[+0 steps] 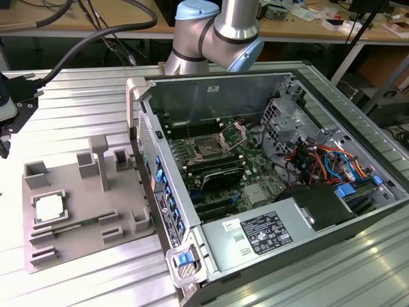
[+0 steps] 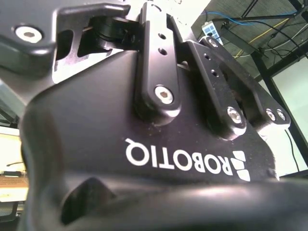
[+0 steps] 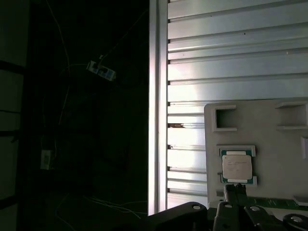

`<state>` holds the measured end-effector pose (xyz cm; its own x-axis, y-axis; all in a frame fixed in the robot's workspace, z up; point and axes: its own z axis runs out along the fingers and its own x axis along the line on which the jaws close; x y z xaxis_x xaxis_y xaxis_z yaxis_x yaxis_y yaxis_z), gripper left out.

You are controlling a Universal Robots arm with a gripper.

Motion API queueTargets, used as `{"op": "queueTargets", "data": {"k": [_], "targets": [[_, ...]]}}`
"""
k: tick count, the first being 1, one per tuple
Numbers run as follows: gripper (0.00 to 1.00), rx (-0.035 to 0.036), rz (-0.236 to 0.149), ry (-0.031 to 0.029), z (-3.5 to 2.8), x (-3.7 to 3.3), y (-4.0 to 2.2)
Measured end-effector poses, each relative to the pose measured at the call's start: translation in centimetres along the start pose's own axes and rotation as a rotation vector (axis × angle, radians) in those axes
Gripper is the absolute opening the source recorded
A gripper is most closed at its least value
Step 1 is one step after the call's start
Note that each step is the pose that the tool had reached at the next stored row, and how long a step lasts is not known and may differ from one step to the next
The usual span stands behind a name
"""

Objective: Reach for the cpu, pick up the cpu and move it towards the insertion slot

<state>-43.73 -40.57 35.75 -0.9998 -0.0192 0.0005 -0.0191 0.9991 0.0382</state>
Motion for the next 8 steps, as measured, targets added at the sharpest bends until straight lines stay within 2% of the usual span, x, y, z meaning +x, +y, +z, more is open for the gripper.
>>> {"op": "queueTargets", "data": {"k": [8], "targets": [[0.11, -0.0001, 0.0, 0.0, 0.11, 0.6, 0.01]]}}
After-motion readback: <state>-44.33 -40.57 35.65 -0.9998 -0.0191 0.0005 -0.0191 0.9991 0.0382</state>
